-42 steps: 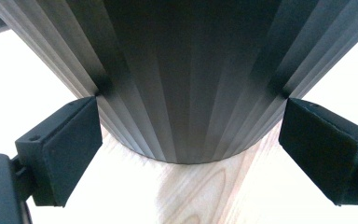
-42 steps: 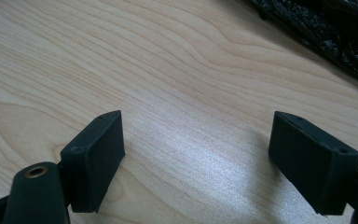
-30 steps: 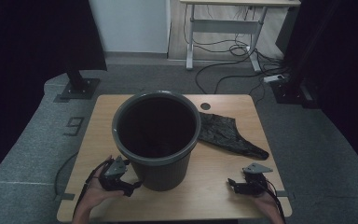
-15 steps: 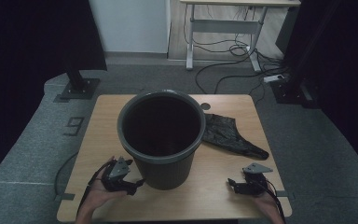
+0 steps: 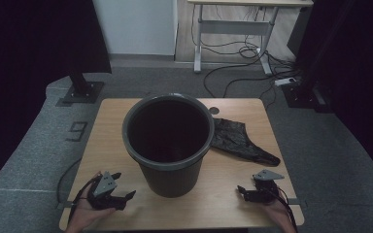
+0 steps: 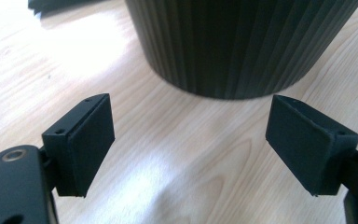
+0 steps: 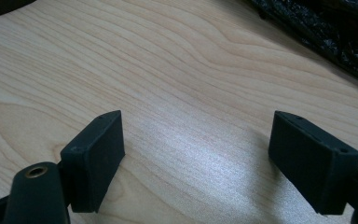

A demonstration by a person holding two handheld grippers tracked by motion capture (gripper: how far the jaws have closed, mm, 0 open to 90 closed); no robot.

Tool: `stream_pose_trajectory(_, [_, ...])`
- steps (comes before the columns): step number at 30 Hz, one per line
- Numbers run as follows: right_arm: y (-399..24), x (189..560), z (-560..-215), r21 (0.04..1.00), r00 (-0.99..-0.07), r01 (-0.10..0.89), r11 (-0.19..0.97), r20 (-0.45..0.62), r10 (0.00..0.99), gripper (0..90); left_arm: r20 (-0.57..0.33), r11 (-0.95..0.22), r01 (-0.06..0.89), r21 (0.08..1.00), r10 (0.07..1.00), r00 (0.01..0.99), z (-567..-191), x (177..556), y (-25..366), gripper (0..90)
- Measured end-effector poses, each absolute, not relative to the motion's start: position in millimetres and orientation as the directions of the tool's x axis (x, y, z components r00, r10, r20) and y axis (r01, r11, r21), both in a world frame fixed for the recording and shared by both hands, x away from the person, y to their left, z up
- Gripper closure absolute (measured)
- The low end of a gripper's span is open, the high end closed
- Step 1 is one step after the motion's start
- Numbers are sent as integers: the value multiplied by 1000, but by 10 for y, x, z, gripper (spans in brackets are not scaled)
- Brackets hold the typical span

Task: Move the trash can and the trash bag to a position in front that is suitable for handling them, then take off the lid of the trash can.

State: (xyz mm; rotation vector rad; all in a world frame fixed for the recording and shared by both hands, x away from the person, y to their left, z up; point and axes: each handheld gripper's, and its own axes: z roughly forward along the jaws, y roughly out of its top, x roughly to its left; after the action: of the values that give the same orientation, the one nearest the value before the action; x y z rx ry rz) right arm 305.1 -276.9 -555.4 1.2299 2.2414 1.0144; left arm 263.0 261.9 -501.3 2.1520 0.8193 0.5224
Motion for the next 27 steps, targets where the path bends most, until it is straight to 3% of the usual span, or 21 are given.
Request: stream_pose_trajectory(27, [-2771, 3057, -5554, 749, -544, 559, 356, 7, 839, 178, 31, -466, 445, 765, 716, 697, -5010, 2629, 2709, 157])
